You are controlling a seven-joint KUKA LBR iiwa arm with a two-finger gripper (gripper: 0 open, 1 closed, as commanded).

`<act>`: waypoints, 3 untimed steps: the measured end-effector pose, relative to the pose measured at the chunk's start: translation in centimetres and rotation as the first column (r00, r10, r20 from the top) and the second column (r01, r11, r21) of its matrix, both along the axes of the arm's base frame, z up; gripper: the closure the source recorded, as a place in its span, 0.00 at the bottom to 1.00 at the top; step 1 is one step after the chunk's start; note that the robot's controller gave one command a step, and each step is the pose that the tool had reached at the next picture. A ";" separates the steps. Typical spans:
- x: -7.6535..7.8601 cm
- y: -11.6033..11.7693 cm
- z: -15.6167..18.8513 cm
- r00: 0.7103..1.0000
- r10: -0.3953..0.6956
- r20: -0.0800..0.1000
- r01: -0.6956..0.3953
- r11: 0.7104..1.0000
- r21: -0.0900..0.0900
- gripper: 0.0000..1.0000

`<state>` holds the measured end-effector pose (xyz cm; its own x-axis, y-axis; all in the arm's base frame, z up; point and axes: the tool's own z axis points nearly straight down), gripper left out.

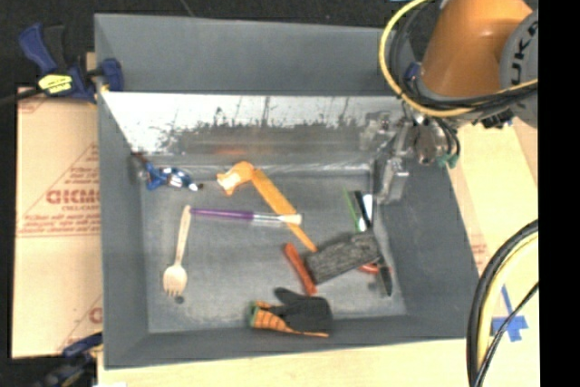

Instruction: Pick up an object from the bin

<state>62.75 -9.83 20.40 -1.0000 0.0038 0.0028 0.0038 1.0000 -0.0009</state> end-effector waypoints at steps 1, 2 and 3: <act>0.1 0.0 0.5 1.000 0.002 0.008 -0.002 1.000 -0.001 0.00; 0.5 5.1 -8.8 0.996 0.094 0.013 -0.094 0.996 -0.002 0.00; 1.1 7.3 -9.1 0.979 -0.204 0.015 0.204 0.979 0.001 0.00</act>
Offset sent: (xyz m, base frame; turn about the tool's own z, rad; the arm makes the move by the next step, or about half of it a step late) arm 0.0043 0.0767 -0.1340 -0.1343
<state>63.87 -2.55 11.26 -0.9781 0.2079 -0.0125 0.2079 0.9781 -0.0003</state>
